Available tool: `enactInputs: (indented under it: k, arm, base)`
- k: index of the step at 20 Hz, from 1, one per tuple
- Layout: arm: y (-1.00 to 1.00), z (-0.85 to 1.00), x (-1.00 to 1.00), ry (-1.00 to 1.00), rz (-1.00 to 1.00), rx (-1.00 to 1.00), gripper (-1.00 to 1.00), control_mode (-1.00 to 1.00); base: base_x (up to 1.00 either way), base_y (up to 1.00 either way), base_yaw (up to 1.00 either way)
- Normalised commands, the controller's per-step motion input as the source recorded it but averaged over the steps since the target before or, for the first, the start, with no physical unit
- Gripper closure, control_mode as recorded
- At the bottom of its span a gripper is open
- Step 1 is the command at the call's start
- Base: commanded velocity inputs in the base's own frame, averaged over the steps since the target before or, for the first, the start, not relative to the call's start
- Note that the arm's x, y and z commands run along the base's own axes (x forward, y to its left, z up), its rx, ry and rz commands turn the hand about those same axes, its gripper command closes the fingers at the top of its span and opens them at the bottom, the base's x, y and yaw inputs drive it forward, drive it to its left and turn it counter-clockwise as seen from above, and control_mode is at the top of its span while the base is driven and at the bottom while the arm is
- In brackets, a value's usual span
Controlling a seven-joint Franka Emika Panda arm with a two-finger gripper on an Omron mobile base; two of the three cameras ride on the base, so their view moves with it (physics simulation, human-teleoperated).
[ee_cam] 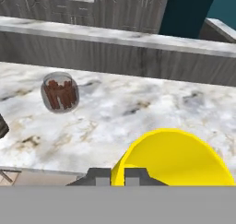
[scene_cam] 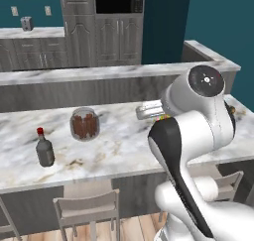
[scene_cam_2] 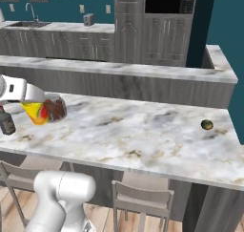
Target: Open the cabinet directly in front. Then move the liquor and the cup to the dining counter with the jar on it.
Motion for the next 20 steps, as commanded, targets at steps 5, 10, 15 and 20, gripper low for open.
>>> enactInputs:
  k: [5,10,15,20]
  arm:
    - [0.16,-0.21,0.46,0.2,0.0,-0.05,1.0,-1.0]
    - [0.0,-0.1,0.69,0.18,0.04,0.0,1.0,-1.0]
    - [0.0,-0.24,0.29,0.03,0.02,-0.03,1.0,-1.0]
    - [0.0,-0.46,0.17,0.0,0.03,-0.08,1.0,-1.0]
  base:
    - [0.0,0.0,0.0]
    - [0.0,0.0,0.0]
    - [0.0,0.0,0.0]
    - [0.0,0.0,0.0]
